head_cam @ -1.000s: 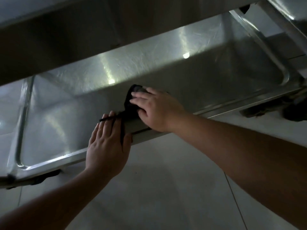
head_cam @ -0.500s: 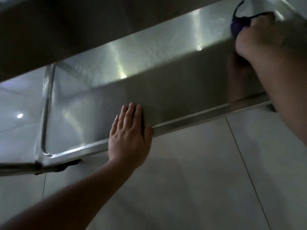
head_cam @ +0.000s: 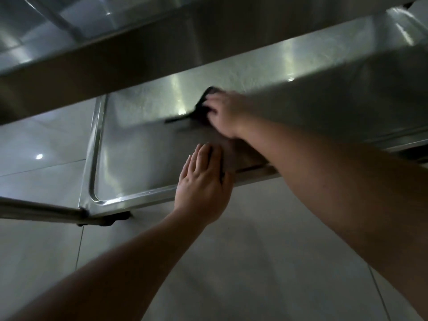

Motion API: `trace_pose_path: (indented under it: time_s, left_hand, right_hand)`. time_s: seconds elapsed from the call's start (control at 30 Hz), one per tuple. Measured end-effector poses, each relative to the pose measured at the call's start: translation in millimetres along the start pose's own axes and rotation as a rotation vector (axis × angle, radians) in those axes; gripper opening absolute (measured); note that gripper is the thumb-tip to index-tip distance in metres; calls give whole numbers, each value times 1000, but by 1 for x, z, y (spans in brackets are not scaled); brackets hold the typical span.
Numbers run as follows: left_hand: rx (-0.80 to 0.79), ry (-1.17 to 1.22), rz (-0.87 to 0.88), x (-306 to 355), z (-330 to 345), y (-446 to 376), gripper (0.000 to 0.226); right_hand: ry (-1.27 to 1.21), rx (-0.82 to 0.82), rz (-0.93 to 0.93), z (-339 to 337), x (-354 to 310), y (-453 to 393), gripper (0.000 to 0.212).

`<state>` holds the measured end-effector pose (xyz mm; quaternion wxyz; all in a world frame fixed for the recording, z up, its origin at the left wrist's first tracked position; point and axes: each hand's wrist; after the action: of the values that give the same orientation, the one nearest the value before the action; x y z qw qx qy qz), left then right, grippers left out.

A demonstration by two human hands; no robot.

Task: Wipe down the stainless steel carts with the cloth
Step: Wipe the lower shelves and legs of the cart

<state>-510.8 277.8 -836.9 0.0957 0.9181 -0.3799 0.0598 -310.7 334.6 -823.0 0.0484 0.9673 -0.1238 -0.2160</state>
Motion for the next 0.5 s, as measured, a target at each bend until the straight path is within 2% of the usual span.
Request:
trace_pose_path:
  time_s: [0.07,0.13,0.23,0.3,0.37,0.5]
  left_hand:
    - [30,7,5,-20,-6,4,60]
    - [58,32,-72,-56,-14,9,56]
    - [79,31,-266,-111,-18,23,65]
    - [63,48,-348,-127,-11,30,73]
    - [77,67,-362,-127,-4,30,75]
    - [83,62,-370,-125,-4,29,73]
  right_hand:
    - [23,169,207,-18,49,5,45]
    - [43,309,448,-31,95,17,46]
    - [58,345,782,-37,117,27,53]
    - [20,308,874,-33,98,16,55]
    - [13,291,821,-26,67,3,55]
    - [45,174,429,7,-25,-23,46]
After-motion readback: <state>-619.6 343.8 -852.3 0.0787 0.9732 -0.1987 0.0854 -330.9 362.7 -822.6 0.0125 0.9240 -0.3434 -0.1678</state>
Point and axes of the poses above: each hand's wrist, its own y-axis away from the middle knuckle, its own z-axis out of the palm, x = y × z, and after that the axes turned 5 degrees about -x, right-handed
